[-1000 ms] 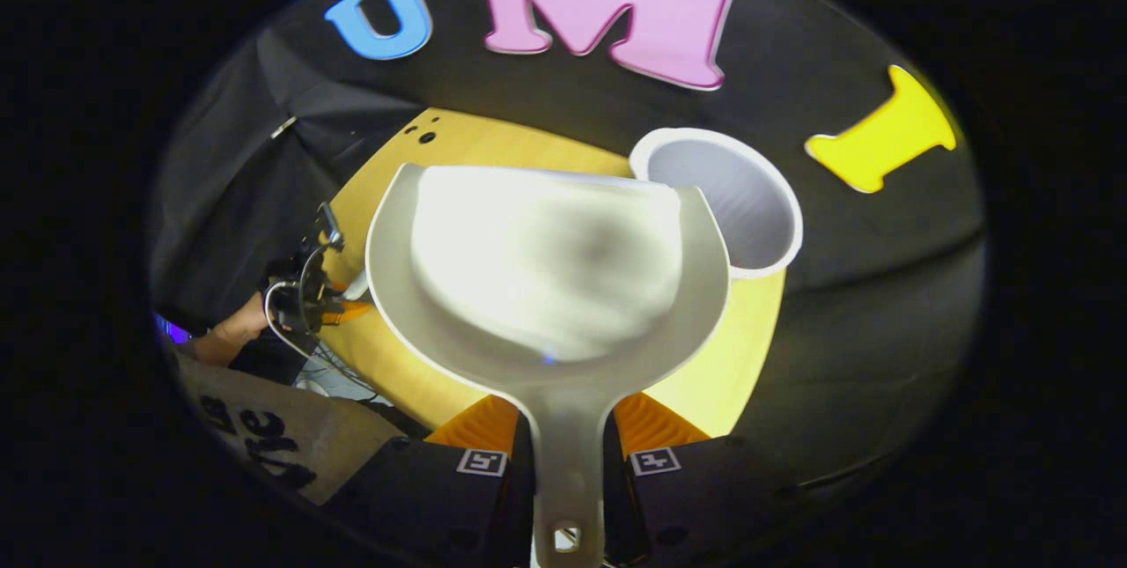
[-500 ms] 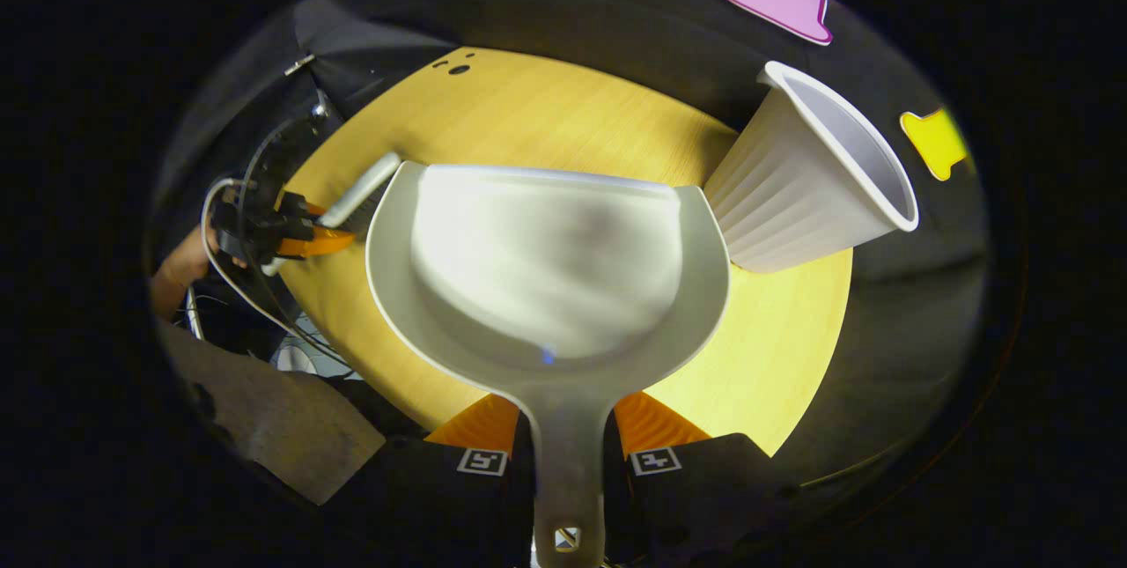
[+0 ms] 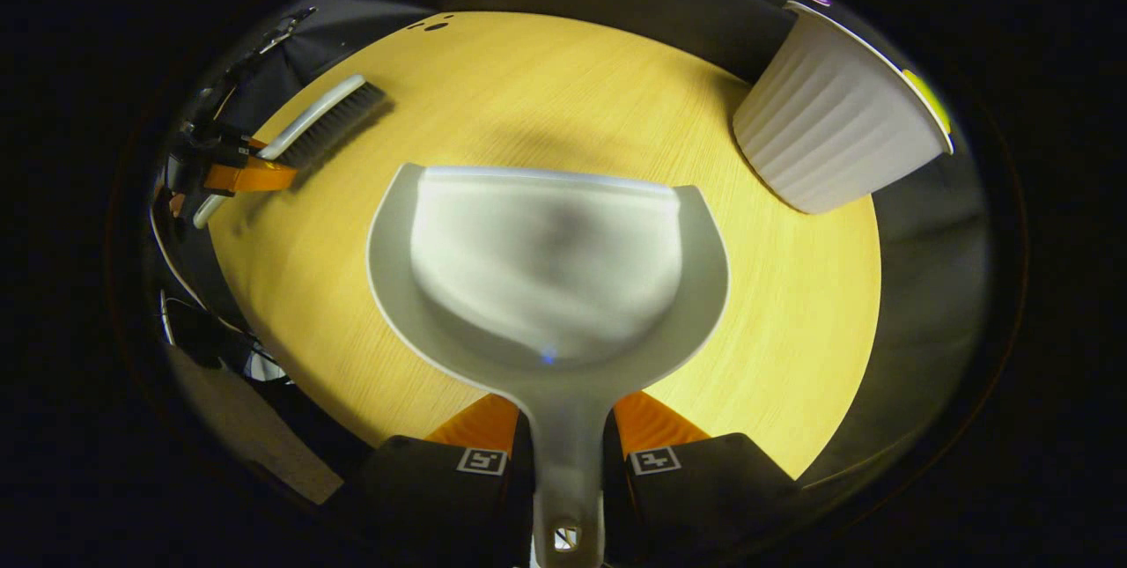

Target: Pick up the small broom and dustpan from the desktop, sweep the trash into the dustpan with the broom, and then empty the trash into the garbage bin.

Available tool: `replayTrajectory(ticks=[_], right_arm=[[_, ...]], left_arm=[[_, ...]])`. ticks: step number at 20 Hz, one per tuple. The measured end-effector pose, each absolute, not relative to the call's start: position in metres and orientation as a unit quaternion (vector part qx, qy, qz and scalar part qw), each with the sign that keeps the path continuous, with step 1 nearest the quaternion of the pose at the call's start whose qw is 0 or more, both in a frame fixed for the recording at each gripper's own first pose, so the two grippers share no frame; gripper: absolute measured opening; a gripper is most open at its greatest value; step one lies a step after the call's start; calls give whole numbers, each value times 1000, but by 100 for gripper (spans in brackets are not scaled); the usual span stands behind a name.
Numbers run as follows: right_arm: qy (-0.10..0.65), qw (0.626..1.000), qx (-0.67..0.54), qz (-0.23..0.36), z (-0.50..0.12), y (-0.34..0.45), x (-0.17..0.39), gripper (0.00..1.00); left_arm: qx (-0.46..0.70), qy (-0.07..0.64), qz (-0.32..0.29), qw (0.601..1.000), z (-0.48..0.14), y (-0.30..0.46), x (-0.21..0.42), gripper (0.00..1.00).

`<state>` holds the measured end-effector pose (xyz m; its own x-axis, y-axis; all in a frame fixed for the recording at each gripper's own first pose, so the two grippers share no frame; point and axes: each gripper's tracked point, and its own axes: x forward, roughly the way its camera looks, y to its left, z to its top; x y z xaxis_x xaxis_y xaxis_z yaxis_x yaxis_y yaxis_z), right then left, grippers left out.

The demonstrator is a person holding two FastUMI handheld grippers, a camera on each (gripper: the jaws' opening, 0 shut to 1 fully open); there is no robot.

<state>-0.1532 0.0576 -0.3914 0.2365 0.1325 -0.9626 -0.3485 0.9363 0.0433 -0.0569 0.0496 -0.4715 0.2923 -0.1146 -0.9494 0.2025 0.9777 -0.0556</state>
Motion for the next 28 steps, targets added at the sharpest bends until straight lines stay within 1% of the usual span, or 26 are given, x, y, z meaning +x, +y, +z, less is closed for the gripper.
replayTrajectory(ticks=[1,2,3,5,6,7,8,9,10,13,14,15,17,18,19,20,21,24,28], right_arm=[[597,782,-88,153,-395,60,-153,36],[596,784,-85,151,-397,60,-152,39],[595,786,-83,149,-399,58,-152,36],[596,786,-82,143,-406,50,-156,36],[595,787,-85,141,-408,48,-157,40],[593,788,-89,140,-409,49,-156,32],[592,788,-93,142,-411,50,-157,40],[592,787,-97,142,-414,51,-157,36],[593,786,-99,143,-417,54,-157,37],[602,781,-88,142,-421,54,-159,37],[607,777,-83,143,-423,53,-162,41],[613,773,-78,144,-424,52,-163,41],[613,774,-66,144,-422,55,-162,36],[616,773,-56,143,-420,56,-161,39],[619,771,-49,144,-419,57,-162,40],[622,769,-45,144,-417,57,-163,37],[621,769,-43,145,-414,56,-162,41],[620,769,-35,154,-400,56,-162,40],[606,776,-36,169,-370,51,-162,43]], left_arm=[[36,588,-98,802,-470,49,-57,26],[36,590,-97,801,-470,50,-56,26],[36,592,-97,799,-472,51,-57,26],[41,595,-97,797,-472,50,-54,27],[44,597,-95,796,-470,49,-54,26],[47,598,-95,795,-470,49,-54,26],[49,599,-94,794,-475,49,-55,26],[50,600,-94,793,-476,48,-55,27],[51,602,-94,791,-475,49,-55,25],[54,606,-88,789,-477,49,-54,27],[56,606,-86,789,-479,48,-54,27],[58,606,-86,788,-479,49,-54,28],[64,606,-83,789,-480,51,-54,31],[66,605,-80,790,-478,52,-54,31],[69,605,-77,789,-477,54,-53,32],[73,604,-74,790,-475,55,-54,33],[77,604,-73,790,-473,55,-53,34],[97,600,-74,791,-465,55,-54,35],[125,581,-76,800,-443,55,-55,35]])
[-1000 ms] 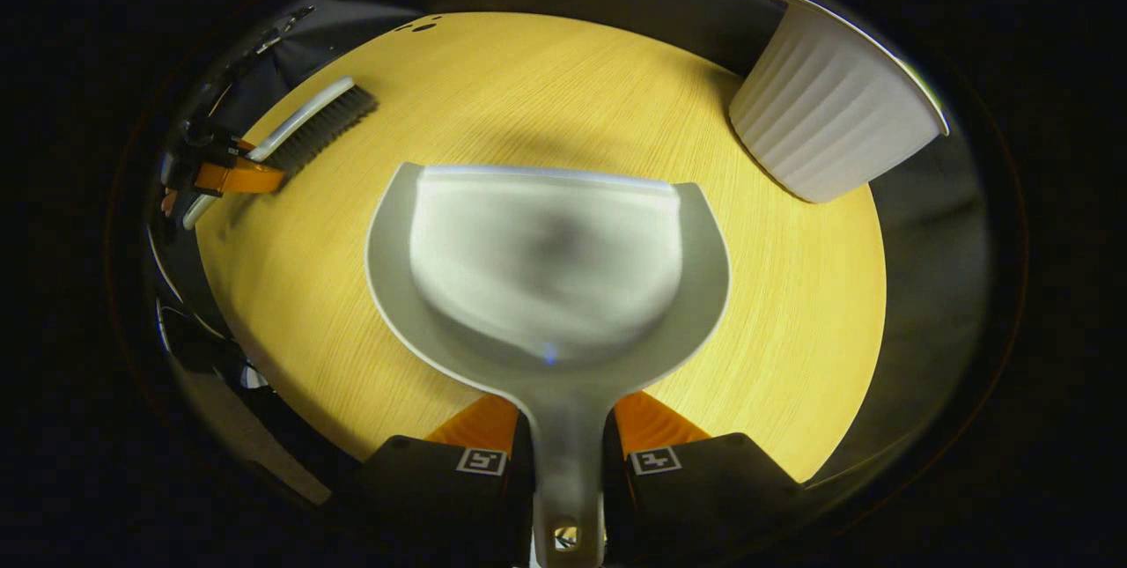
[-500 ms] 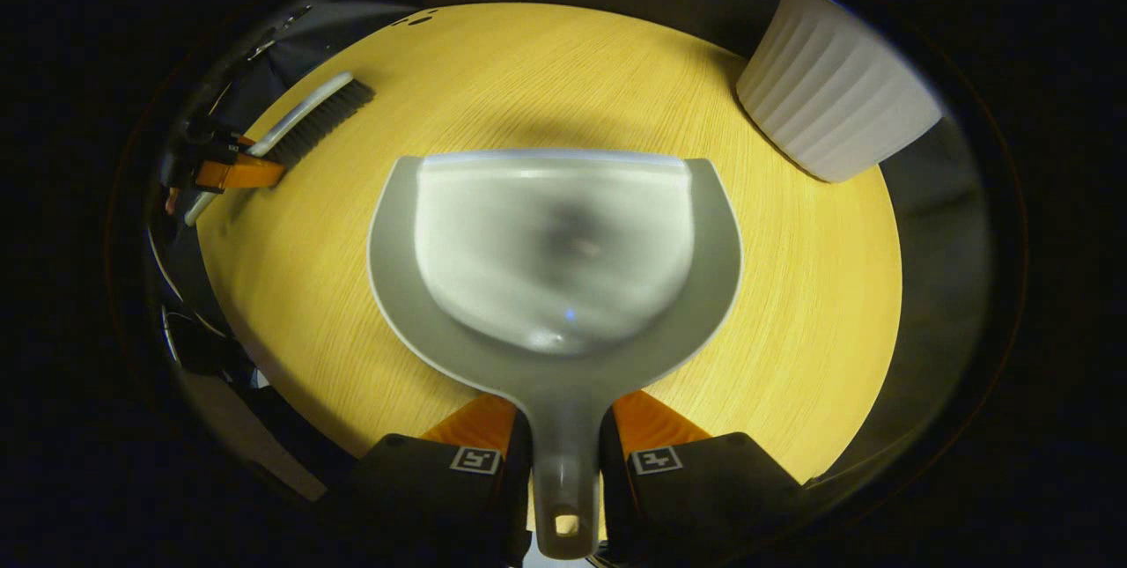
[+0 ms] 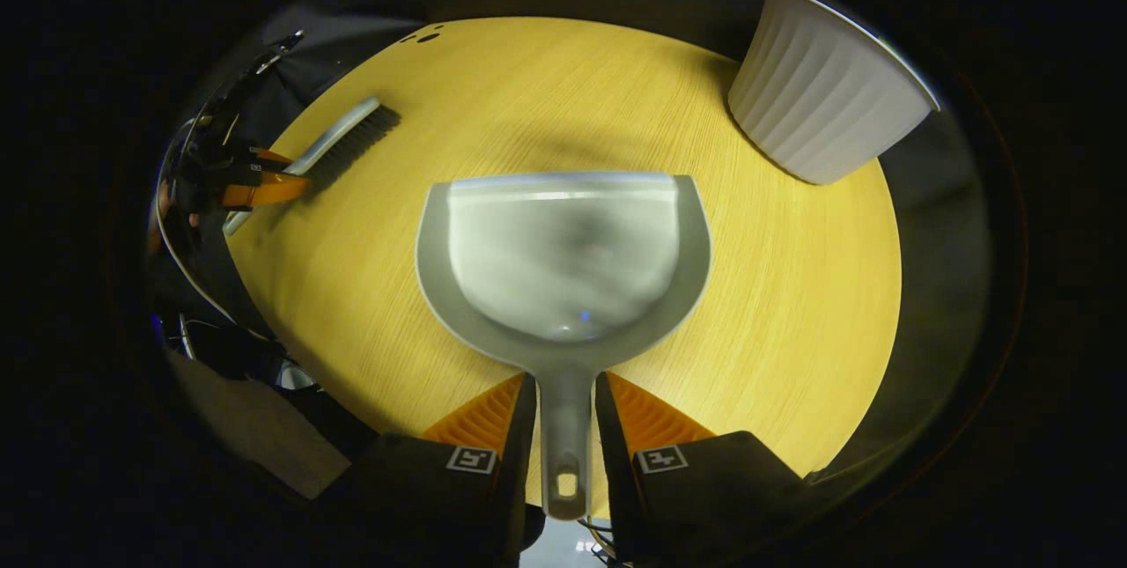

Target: Pick up the small broom and dustpan from the desktop, sweep the trash into the dustpan with the broom, and then empty the trash into the garbage bin.

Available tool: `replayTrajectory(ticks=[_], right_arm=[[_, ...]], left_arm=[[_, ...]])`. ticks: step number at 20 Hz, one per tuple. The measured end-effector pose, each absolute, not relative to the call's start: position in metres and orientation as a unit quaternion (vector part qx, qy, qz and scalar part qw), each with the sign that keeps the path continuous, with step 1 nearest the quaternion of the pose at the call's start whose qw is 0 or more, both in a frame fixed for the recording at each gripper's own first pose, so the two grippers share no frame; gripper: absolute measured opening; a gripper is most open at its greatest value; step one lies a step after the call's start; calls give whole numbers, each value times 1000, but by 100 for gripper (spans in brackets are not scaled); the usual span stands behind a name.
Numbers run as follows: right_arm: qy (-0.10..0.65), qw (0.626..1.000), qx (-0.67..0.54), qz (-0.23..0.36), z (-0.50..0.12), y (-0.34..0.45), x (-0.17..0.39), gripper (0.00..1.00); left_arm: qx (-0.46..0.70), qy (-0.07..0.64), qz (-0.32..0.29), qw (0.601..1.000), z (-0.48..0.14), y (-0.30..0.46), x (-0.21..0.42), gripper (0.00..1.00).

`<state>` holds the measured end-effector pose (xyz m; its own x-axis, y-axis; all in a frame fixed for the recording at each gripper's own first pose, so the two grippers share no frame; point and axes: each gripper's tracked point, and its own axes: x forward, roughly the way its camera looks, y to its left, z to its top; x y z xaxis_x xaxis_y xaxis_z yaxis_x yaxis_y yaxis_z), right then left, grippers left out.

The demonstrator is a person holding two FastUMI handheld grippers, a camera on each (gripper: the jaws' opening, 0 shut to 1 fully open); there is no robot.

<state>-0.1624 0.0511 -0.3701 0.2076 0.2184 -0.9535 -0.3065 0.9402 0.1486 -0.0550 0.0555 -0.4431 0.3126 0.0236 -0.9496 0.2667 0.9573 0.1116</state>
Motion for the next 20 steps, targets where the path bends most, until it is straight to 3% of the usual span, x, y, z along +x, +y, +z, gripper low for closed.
replayTrajectory(ticks=[9,15,20], right_arm=[[496,850,13,177,-259,55,-125,42],[348,923,38,161,-171,56,-73,42],[244,955,7,169,-110,67,-63,37]], left_arm=[[109,489,-66,863,-345,38,-37,35],[82,334,-84,935,-237,-9,3,35],[13,206,-99,973,-149,-58,1,34]])
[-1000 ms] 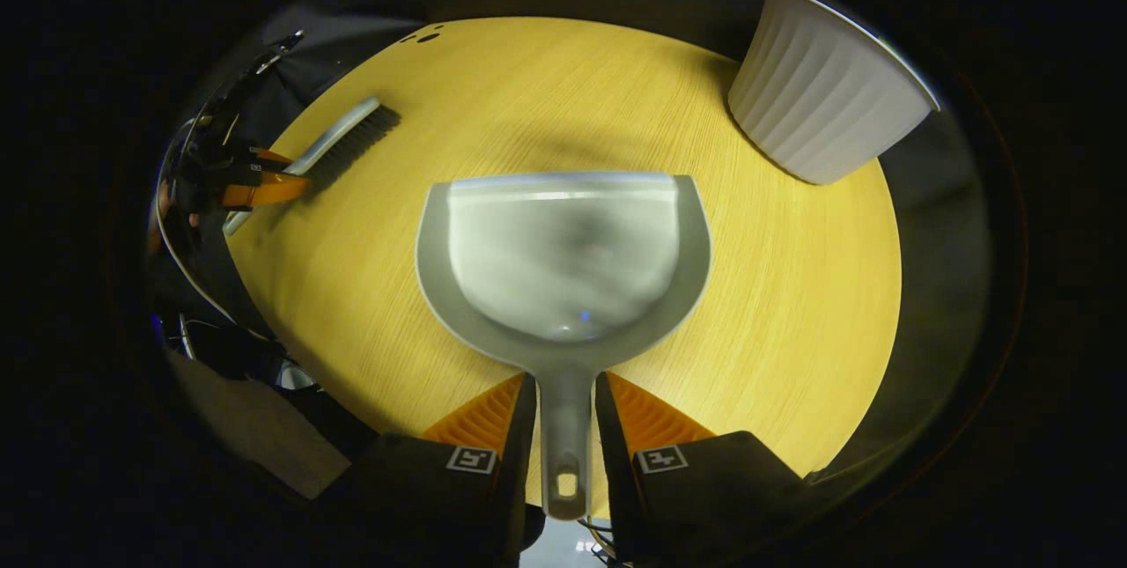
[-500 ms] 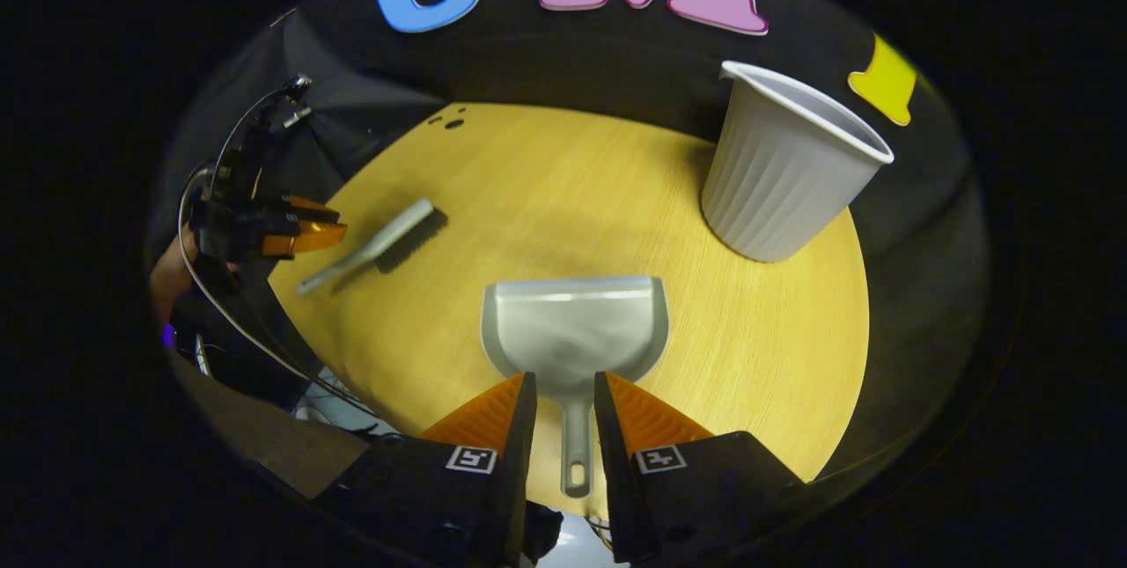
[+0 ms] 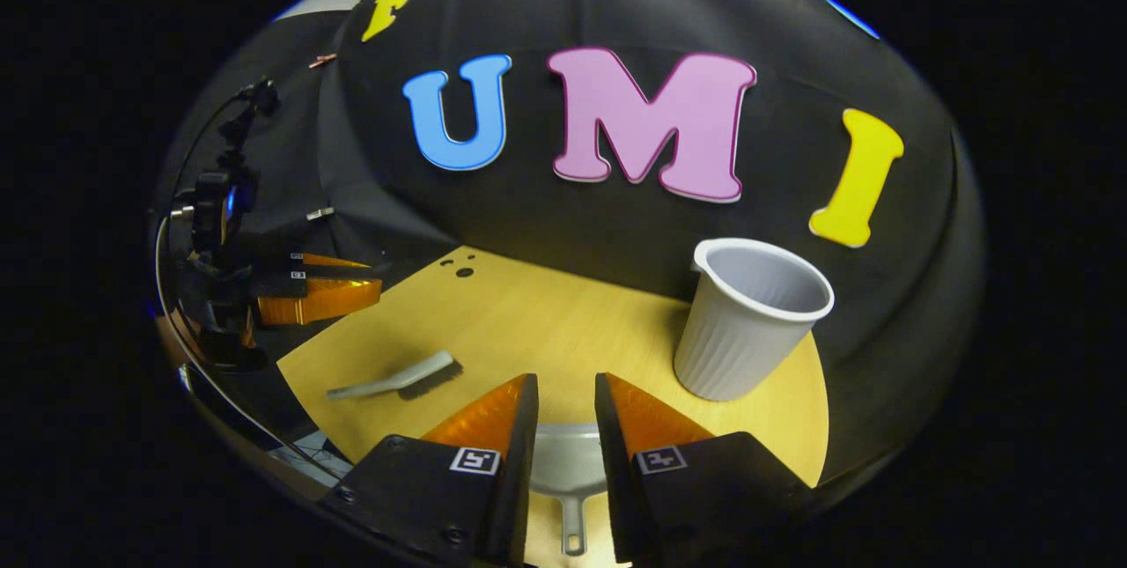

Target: Pick up the small broom and dustpan from the desktop, sweep the trash into the dustpan with the broom, and then empty the trash into the garbage bin.

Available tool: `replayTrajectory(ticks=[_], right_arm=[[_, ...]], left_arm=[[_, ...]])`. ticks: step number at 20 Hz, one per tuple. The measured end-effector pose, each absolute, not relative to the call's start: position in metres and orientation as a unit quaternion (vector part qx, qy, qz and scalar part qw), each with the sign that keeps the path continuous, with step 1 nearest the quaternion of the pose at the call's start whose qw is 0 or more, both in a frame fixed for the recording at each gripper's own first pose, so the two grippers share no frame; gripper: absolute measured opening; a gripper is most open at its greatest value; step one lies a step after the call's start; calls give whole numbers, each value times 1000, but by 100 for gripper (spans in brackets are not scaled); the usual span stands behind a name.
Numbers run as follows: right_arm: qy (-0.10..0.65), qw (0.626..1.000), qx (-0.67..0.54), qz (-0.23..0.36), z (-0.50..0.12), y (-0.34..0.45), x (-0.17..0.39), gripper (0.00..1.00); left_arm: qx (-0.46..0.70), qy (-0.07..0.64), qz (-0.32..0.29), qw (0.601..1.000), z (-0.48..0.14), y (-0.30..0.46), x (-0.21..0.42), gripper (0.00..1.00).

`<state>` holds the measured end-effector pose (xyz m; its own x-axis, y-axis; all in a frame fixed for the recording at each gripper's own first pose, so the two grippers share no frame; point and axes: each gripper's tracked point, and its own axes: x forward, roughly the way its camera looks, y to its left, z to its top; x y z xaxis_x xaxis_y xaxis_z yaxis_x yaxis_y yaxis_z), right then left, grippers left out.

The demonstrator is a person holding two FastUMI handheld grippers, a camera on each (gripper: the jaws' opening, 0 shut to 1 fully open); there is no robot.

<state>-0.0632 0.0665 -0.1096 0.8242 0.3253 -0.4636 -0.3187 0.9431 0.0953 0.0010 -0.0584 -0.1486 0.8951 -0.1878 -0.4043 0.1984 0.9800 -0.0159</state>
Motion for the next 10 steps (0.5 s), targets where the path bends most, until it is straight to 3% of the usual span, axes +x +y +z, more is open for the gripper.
replayTrajectory(ticks=[1,5,10], right_arm=[[232,957,0,175,-101,72,-64,41],[193,963,-1,190,-82,101,-69,38],[185,959,-21,213,-87,131,-67,37]], left_arm=[[2,186,-95,978,-133,-63,-3,34],[-14,136,-71,988,-98,-66,-19,35],[-7,144,-32,989,-105,-51,-38,35]])
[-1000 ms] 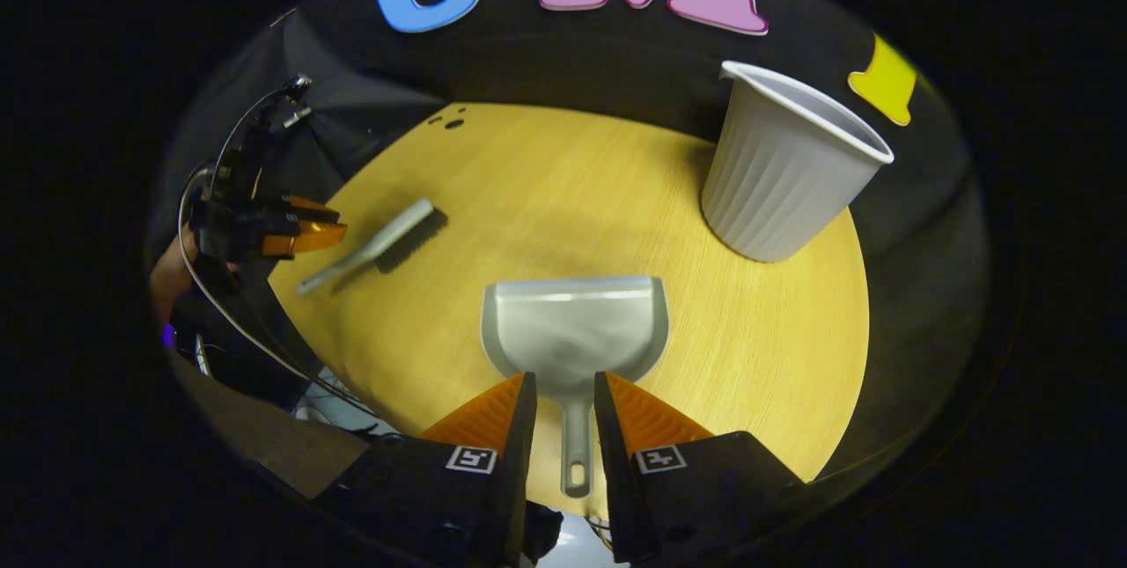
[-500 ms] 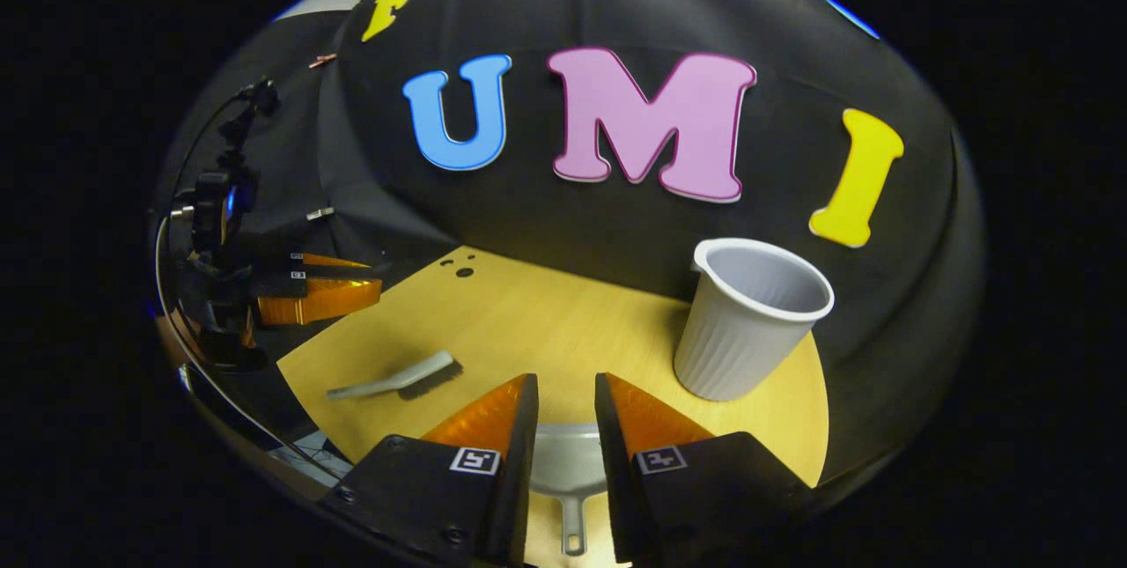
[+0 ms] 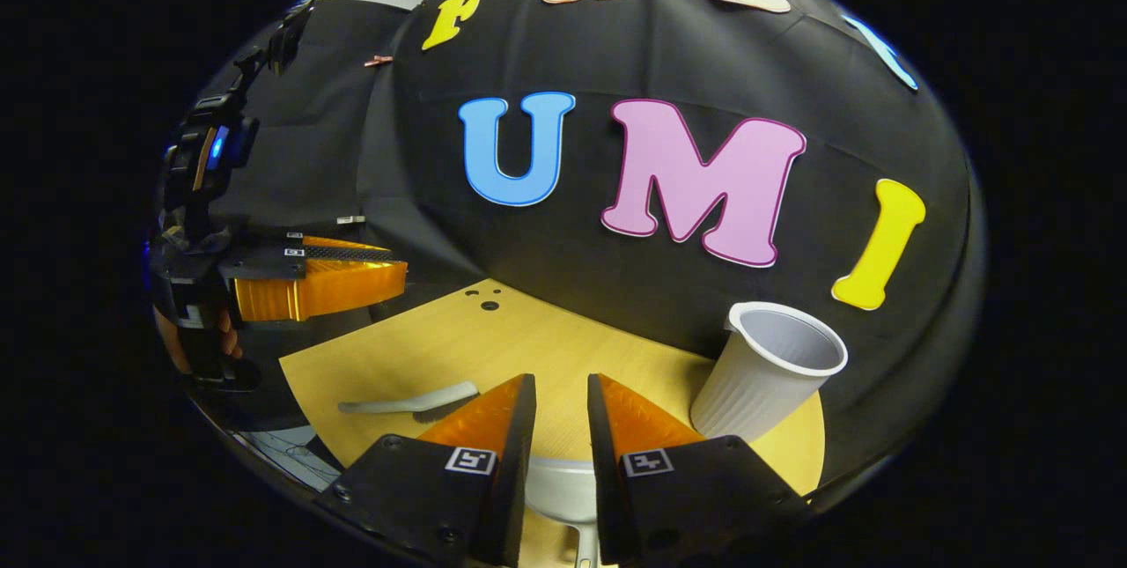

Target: Pick up the small broom and dustpan from the desktop, sweep the trash into the dustpan with the broom, and then empty the trash into the garbage bin.

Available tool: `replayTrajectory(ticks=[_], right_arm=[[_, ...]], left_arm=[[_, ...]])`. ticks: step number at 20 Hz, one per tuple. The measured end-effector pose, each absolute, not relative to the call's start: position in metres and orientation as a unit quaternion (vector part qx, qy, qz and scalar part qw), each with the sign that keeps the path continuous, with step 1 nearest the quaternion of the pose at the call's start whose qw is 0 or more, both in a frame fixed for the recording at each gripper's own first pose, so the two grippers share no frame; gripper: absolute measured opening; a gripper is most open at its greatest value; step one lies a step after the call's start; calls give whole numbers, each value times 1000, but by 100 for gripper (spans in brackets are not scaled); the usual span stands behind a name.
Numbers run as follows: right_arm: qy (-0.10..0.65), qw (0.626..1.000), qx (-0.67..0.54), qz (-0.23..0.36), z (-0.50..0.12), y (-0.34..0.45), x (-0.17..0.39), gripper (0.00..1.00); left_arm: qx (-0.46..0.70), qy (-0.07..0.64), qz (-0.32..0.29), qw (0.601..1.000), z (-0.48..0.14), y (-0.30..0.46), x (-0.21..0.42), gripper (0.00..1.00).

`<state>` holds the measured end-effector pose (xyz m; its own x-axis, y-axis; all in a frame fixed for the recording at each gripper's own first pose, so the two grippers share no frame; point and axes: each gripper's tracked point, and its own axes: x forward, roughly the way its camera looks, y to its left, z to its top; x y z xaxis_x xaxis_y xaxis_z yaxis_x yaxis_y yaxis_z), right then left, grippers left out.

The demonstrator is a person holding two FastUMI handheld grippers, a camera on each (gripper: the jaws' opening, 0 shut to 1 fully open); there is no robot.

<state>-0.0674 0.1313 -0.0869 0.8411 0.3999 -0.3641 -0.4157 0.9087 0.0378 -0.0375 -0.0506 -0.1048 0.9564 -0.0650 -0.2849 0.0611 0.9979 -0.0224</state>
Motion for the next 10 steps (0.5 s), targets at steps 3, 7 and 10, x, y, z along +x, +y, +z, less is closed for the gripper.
replayTrajectory(ticks=[3,7,10], right_arm=[[204,955,-11,213,-93,137,-66,37],[215,955,-8,204,-99,145,-58,37],[219,958,-6,187,-98,147,-54,37]], left_arm=[[-12,156,-9,988,-110,-35,-42,35],[-8,167,6,986,-114,-13,-47,36],[-7,173,2,985,-119,-4,-47,36]])
